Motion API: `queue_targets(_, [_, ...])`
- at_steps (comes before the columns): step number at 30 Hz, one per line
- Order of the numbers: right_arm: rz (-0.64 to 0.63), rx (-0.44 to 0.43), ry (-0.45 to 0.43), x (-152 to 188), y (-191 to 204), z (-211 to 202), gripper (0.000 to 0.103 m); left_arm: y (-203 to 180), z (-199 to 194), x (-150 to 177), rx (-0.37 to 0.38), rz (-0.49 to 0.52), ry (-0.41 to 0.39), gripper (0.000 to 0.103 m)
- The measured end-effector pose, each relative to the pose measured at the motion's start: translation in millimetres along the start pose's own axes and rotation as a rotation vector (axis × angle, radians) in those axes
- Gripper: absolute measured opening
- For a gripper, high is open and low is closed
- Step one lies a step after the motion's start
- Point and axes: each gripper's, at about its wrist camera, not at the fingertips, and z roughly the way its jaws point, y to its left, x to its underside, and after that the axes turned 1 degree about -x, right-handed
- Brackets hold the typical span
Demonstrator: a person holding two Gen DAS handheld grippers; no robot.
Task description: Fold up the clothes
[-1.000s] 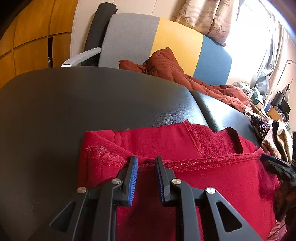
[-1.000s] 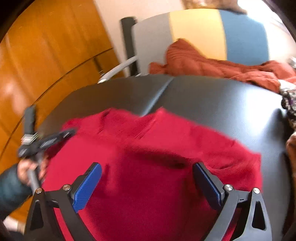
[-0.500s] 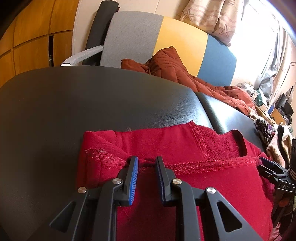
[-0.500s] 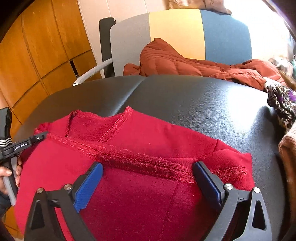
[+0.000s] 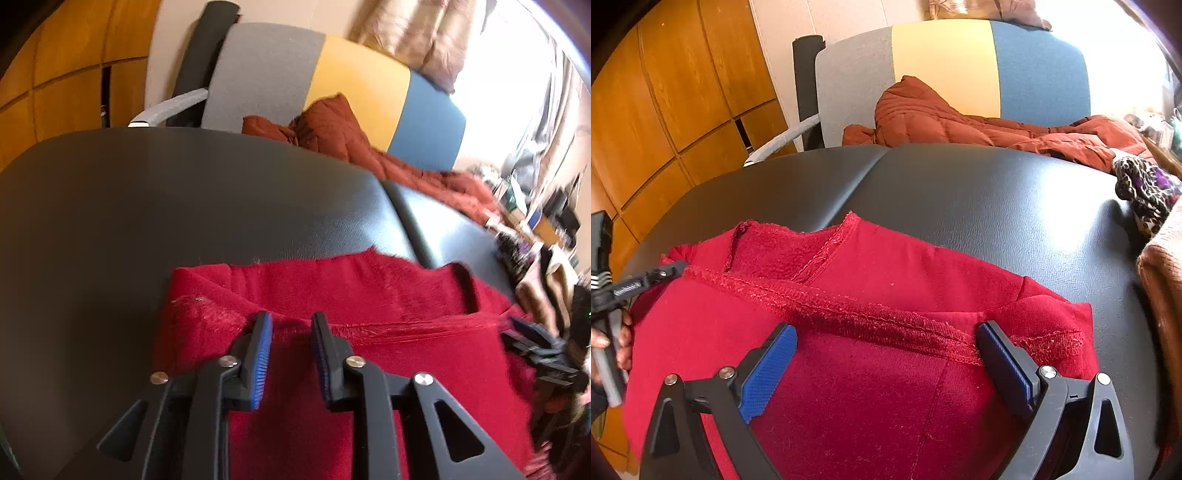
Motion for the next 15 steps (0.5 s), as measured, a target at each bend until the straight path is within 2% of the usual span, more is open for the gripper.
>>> queue_targets(4, [0.000, -0.005, 0.001, 0.4, -1.0, -0.2, 0.101, 5.6, -44.3, 18.8, -0.003, 0.015, -0.046, 0.034])
queue_targets(7, [-0.004, -0.005, 0.005, 0.1, -0.6, 0.1, 0.102, 2.9, -65.9, 43.4, -0.005, 0.059, -0.050, 0.035])
queue_targets(11, [-0.008, 0.002, 0.011, -0.3, -0.1, -0.6, 0.101, -1.7, -71.9, 64.7, 0.013, 0.067, -0.044, 0.035])
queue_targets(15, [-0.005, 0.021, 0.009, -6.8, 6.7, -14.9, 0.102, -3.7, -65.6, 71.6, 0.023, 0.049, -0.027, 0.035])
